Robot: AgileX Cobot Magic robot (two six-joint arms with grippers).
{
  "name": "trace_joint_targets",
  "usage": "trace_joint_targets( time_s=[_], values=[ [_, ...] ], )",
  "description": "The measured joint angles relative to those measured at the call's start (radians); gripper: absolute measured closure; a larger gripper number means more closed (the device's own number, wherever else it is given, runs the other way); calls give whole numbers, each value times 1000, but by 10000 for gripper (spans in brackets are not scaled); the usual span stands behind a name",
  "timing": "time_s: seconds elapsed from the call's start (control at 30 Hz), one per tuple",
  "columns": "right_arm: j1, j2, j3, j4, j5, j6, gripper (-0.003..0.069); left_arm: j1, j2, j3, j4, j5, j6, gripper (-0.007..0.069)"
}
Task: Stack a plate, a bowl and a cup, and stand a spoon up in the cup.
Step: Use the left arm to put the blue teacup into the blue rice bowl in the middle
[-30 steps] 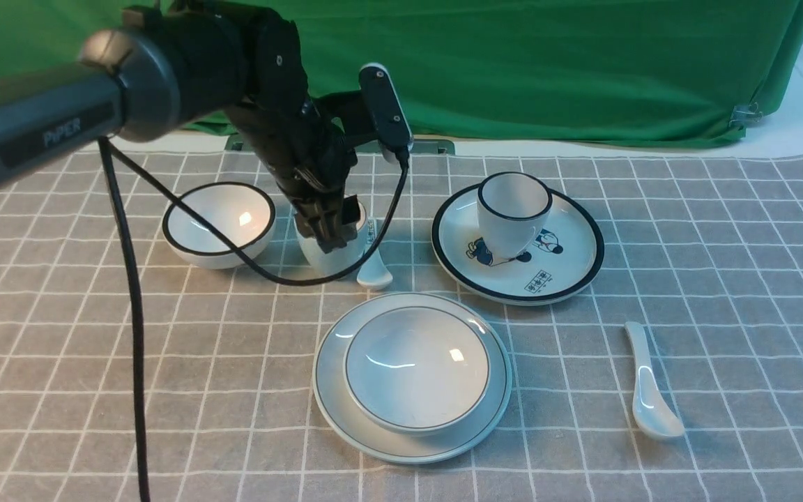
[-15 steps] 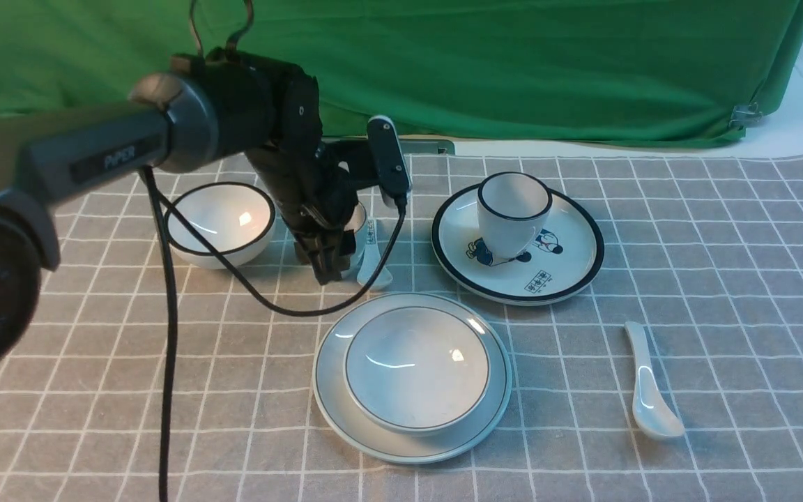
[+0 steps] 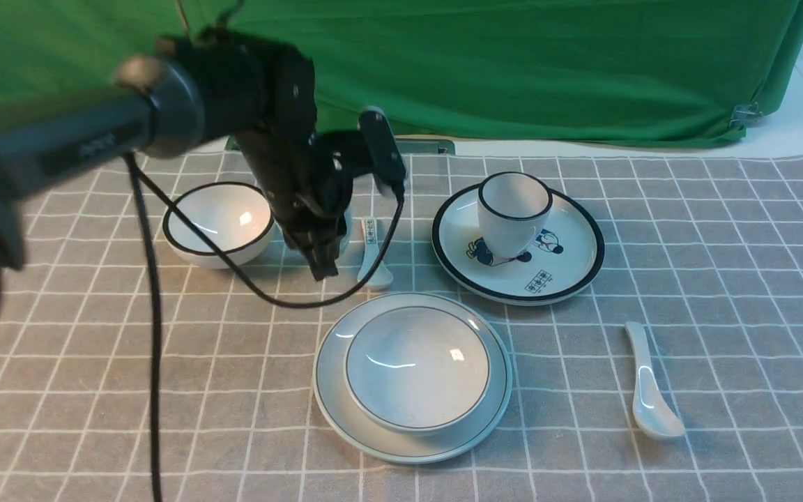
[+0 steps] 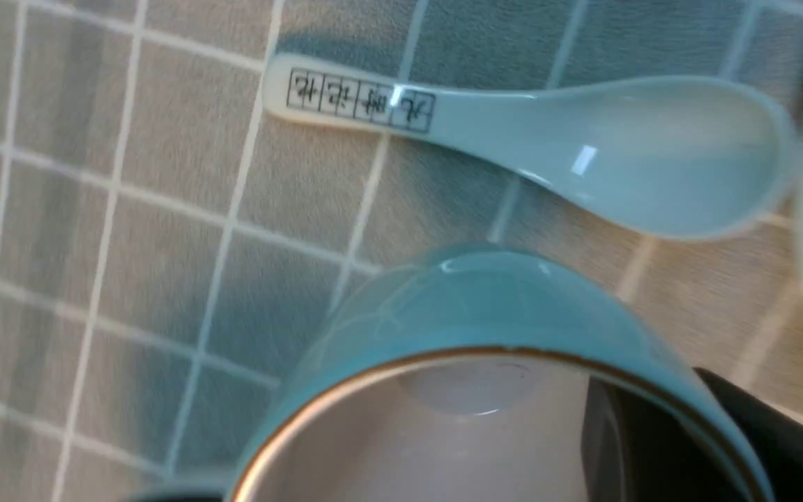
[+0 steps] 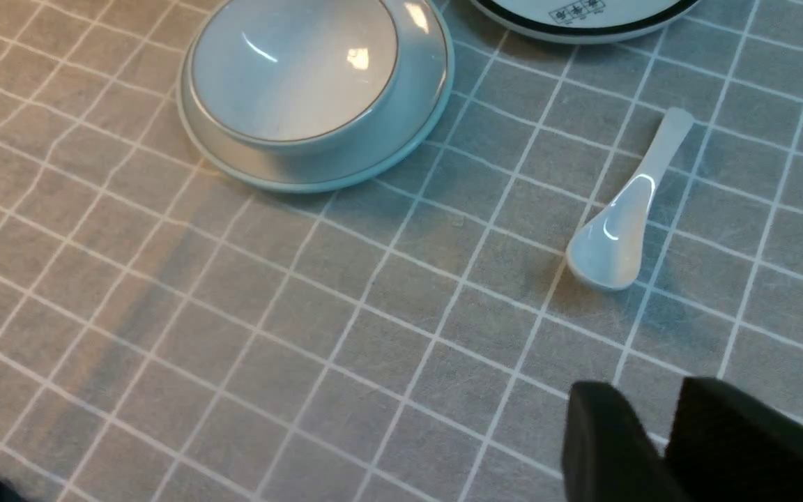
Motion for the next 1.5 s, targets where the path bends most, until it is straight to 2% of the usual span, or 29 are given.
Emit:
trace_joint_targets(
  time_s=[0.13,0.23,0.33,0.43,0.83,1.27,1.47,1.5],
  values=[
    [0,0,0,-12,0,1,467,-93,-98,-2,-76,147,-93,590],
    [0,0,0,-12,0,2,466,-163,-106,0,-97,202,-138,590],
    [0,0,0,-15,0,1,466,-246,-104,48,-106,179,-172,590],
    [0,0,0,-15,0,0,464,-287,-103,98,-93,144,-182,590],
    [0,0,0,-15,-1,-1,464,-299,-84,160,-35,18,-186,590],
    [0,0,0,-15,-1,-1,458,-299,-33,160,-21,11,-189,589],
    [0,0,0,-15,-1,-1,449,-299,-33,160,-83,50,-189,551],
    [0,0,0,-15,-1,-1,445,-299,-35,160,-96,53,-190,512]
  ],
)
